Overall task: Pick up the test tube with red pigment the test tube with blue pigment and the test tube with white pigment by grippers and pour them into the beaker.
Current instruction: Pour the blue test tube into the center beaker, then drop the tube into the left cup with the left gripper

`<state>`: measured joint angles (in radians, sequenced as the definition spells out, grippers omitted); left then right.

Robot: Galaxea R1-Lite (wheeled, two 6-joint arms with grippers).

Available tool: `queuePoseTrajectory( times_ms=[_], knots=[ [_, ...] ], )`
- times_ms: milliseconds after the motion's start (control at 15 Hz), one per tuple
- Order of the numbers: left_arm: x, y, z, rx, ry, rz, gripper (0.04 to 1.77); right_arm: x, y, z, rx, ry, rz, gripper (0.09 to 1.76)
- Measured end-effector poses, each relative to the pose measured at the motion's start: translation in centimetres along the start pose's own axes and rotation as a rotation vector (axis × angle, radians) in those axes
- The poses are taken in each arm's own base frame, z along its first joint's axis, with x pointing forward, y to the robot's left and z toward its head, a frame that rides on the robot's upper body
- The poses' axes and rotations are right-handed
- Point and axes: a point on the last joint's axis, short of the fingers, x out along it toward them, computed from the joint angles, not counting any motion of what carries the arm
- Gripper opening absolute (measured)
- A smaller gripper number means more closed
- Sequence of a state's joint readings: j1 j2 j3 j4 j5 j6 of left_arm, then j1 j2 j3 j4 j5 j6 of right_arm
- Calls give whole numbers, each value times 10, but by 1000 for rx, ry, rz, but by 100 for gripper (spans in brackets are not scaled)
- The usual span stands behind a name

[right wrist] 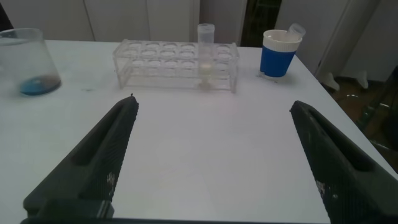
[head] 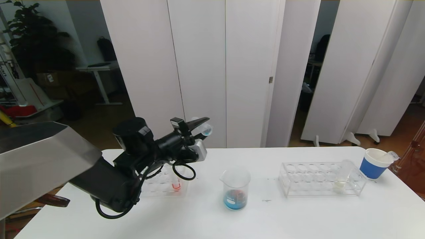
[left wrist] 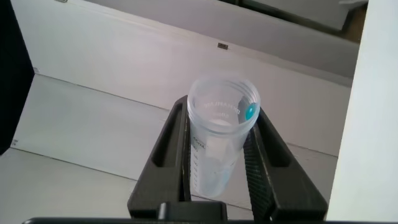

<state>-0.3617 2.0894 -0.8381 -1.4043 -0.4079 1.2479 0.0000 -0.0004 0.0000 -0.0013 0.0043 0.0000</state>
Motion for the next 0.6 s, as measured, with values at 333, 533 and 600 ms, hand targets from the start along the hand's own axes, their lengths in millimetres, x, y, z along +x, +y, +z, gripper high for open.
queuePoseTrajectory(
  times_ms=[333, 533, 600],
  knots=[
    [-7, 18, 6, -21, 418, 38, 57, 0, 0, 0, 0, 0, 0, 175],
    [-8, 31, 15, -30, 557, 77, 57, 0, 0, 0, 0, 0, 0, 175],
    [-8, 33, 17, -73, 635, 100, 57, 0, 0, 0, 0, 0, 0, 175]
  ],
)
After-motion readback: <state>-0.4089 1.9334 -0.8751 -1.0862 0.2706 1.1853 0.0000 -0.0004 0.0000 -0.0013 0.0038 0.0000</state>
